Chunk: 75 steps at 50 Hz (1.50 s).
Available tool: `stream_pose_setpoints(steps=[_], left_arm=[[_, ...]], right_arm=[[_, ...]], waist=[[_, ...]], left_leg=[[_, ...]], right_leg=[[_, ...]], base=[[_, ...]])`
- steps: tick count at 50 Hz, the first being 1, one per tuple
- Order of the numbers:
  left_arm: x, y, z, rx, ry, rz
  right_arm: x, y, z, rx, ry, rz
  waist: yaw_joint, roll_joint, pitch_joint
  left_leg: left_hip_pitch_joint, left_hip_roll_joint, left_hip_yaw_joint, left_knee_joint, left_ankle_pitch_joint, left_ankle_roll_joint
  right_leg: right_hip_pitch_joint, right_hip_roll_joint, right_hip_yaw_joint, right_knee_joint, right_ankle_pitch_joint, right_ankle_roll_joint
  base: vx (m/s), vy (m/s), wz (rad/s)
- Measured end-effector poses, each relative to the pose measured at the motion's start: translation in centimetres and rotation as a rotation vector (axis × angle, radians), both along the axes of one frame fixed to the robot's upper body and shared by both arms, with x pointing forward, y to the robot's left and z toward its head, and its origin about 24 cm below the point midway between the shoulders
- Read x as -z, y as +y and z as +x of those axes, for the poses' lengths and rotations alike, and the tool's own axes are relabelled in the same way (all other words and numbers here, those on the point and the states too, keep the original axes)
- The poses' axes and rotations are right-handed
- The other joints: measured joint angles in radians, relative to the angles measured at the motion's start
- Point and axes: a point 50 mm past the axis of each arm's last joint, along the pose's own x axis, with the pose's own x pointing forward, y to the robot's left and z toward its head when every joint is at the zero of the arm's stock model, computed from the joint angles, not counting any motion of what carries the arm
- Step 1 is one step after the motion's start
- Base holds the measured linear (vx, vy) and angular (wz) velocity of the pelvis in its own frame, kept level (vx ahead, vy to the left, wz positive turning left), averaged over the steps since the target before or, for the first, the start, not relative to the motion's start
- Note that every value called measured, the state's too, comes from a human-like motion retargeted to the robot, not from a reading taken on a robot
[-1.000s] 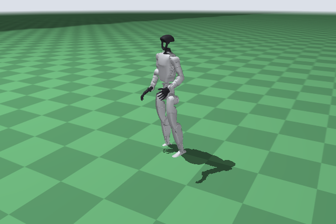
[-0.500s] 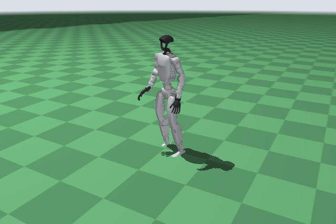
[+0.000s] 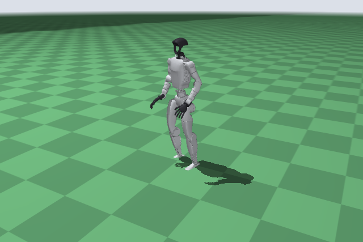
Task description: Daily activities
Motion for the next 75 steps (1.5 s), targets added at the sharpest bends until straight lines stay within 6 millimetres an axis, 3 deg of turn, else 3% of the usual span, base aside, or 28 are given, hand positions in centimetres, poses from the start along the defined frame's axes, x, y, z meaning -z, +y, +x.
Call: stream_pose_setpoints(steps=[3,6,8,13,15,19,22,25,28,31,33,36,38,40,45,50,52,56,65,75], left_arm=[[-0.5,0.8,1.0,0.028,-0.021,0.021],[-0.3,-0.2,0.1,0.045,-0.006,0.005],[-0.7,0.7,1.1,0.055,-0.027,0.031],[-0.2,-0.3,0.1,0.063,-0.005,0.022],[-0.6,0.9,1.4,0.065,-0.025,0.049],[0.1,-0.4,0.2,0.067,0.012,0.021],[-0.2,0.5,1.3,0.07,-0.001,0.038],[0.3,-0.5,0.3,0.072,0.021,0.012],[-0.1,0.4,1.4,0.071,-0.001,0.032],[0.2,-0.6,0.6,0.068,0.009,0.009],[-0.2,0.4,1.6,0.066,-0.015,0.03],[0.2,-0.6,0.8,0.059,-0.006,0.009],[-0.2,0.4,1.8,0.056,-0.03,0.031],[0.2,-0.6,1.0,0.051,-0.015,0.009],[-0.2,0.6,2.5,0.032,-0.038,0.028],[0.6,-0.7,1.5,-0.001,-0.003,-0.014],[0.1,0.5,2.8,-0.014,-0.022,0.005],[0.3,0.7,3.2,-0.043,-0.008,-0.013],[1.5,1.2,1.9,-0.091,0.109,-0.051],[2.5,0.8,0.8,-0.033,0.255,-0.132]], right_arm=[[-0.3,-0.6,0.7,-0.01,-0.014,-0.012],[0.1,-0.2,-0.4,-0.01,0.012,-0.008],[-0.3,-0.8,0.5,-0.011,-0.005,-0.016],[0.3,-0.4,-0.9,0.008,0.023,-0.004],[-0.2,-1.0,0.3,0.016,0.001,-0.004],[0.4,-0.5,-1.2,0.045,0.032,0.02],[0.0,-1.0,-0.2,0.058,0.013,0.03],[0.4,-0.6,-1.4,0.077,0.031,0.047],[0.0,-1.1,-0.5,0.087,0.004,0.053],[0.4,-0.7,-1.5,0.106,0.015,0.065],[0.0,-1.2,-0.6,0.112,-0.011,0.067],[0.3,-0.7,-1.7,0.129,0.001,0.078],[-0.1,-1.2,-0.8,0.131,-0.022,0.078],[0.3,-0.7,-1.7,0.14,-0.003,0.088],[-0.1,-1.3,-0.7,0.142,-0.023,0.098],[0.5,-0.5,-2.1,0.148,0.014,0.12],[0.0,-1.0,-0.7,0.14,-0.012,0.122],[-0.2,-0.5,0.3,0.126,-0.033,0.146],[-4.0,2.8,7.7,0.009,-0.262,0.252],[-8.5,4.7,12.9,-0.13,-0.442,0.299]], waist=[[-0.002,-0.004,-0.003],[0.002,-0.009,-0.008],[-0.001,-0.008,-0.007],[0.0,-0.015,-0.016],[-0.006,-0.012,-0.011],[-0.003,-0.015,-0.017],[-0.008,-0.012,-0.012],[-0.006,-0.013,-0.017],[-0.01,-0.012,-0.012],[-0.007,-0.012,-0.013],[-0.011,-0.011,-0.008],[-0.009,-0.013,-0.007],[-0.013,-0.013,-0.001],[-0.009,-0.014,0.001],[-0.013,-0.017,0.017],[-0.008,-0.027,0.03],[-0.012,-0.029,0.039],[-0.011,-0.029,0.056],[-0.017,-0.04,0.079],[-0.036,-0.056,0.101]], left_leg=[[0.008,-0.009,-0.006,-0.035,0.003,-0.001],[0.018,-0.019,0.0,-0.062,0.03,0.001],[0.024,-0.02,-0.007,-0.085,0.028,-0.002],[0.043,-0.036,-0.003,-0.141,0.07,-0.003],[0.041,-0.031,-0.011,-0.145,0.055,-0.008],[0.047,-0.039,-0.008,-0.159,0.079,-0.007],[0.04,-0.033,-0.015,-0.148,0.059,-0.012],[0.045,-0.038,-0.014,-0.16,0.078,-0.012],[0.038,-0.034,-0.02,-0.149,0.059,-0.016],[0.046,-0.036,-0.02,-0.159,0.076,-0.017],[0.041,-0.032,-0.026,-0.149,0.057,-0.021],[0.051,-0.036,-0.027,-0.16,0.074,-0.022],[0.047,-0.033,-0.032,-0.149,0.055,-0.025],[0.057,-0.036,-0.033,-0.158,0.072,-0.025],[0.059,-0.031,-0.039,-0.146,0.047,-0.032],[0.078,-0.044,-0.043,-0.158,0.069,-0.035],[0.07,-0.038,-0.044,-0.146,0.046,-0.039],[0.072,-0.03,-0.046,-0.144,0.044,-0.046],[0.07,-0.031,-0.048,-0.144,0.044,-0.06],[0.062,-0.035,-0.039,-0.145,0.046,-0.075]], right_leg=[[-0.005,0.0,-0.004,0.0,-0.012,0.002],[-0.025,-0.017,-0.002,0.04,-0.018,0.002],[-0.017,-0.009,-0.009,0.017,-0.02,0.003],[-0.047,-0.033,-0.01,0.076,-0.035,0.003],[-0.026,-0.017,-0.019,0.031,-0.029,0.003],[-0.047,-0.038,-0.021,0.081,-0.038,0.001],[-0.027,-0.024,-0.031,0.042,-0.031,-0.001],[-0.041,-0.038,-0.033,0.077,-0.036,-0.003],[-0.025,-0.028,-0.041,0.047,-0.035,-0.004],[-0.03,-0.039,-0.046,0.072,-0.034,-0.006],[-0.013,-0.027,-0.052,0.041,-0.032,-0.007],[-0.019,-0.041,-0.057,0.072,-0.036,-0.01],[-0.003,-0.03,-0.062,0.045,-0.035,-0.01],[-0.005,-0.042,-0.067,0.069,-0.035,-0.013],[0.023,-0.028,-0.078,0.037,-0.036,-0.016],[0.015,-0.059,-0.089,0.103,-0.054,-0.021],[0.031,-0.042,-0.093,0.068,-0.051,-0.021],[0.049,-0.033,-0.107,0.045,-0.038,-0.026],[0.045,-0.044,-0.134,0.082,-0.049,-0.038],[0.014,-0.064,-0.153,0.152,-0.068,-0.049]], base=[[0.02,0.01,0.05],[0.0,0.0,0.0],[0.03,0.01,0.08],[0.0,0.0,0.0],[0.03,0.01,0.08],[0.0,0.0,0.0],[0.0,0.0,0.0],[0.0,0.0,0.0],[0.0,0.0,0.0],[0.0,0.0,0.0],[0.0,0.0,0.0],[0.0,0.0,0.0],[0.0,0.0,0.0],[0.0,0.0,0.0],[0.0,0.0,0.0],[0.0,0.01,0.11],[0.03,0.01,0.05],[0.0,0.0,0.0],[0.01,0.01,0.12],[0.0,0.0,0.0]])
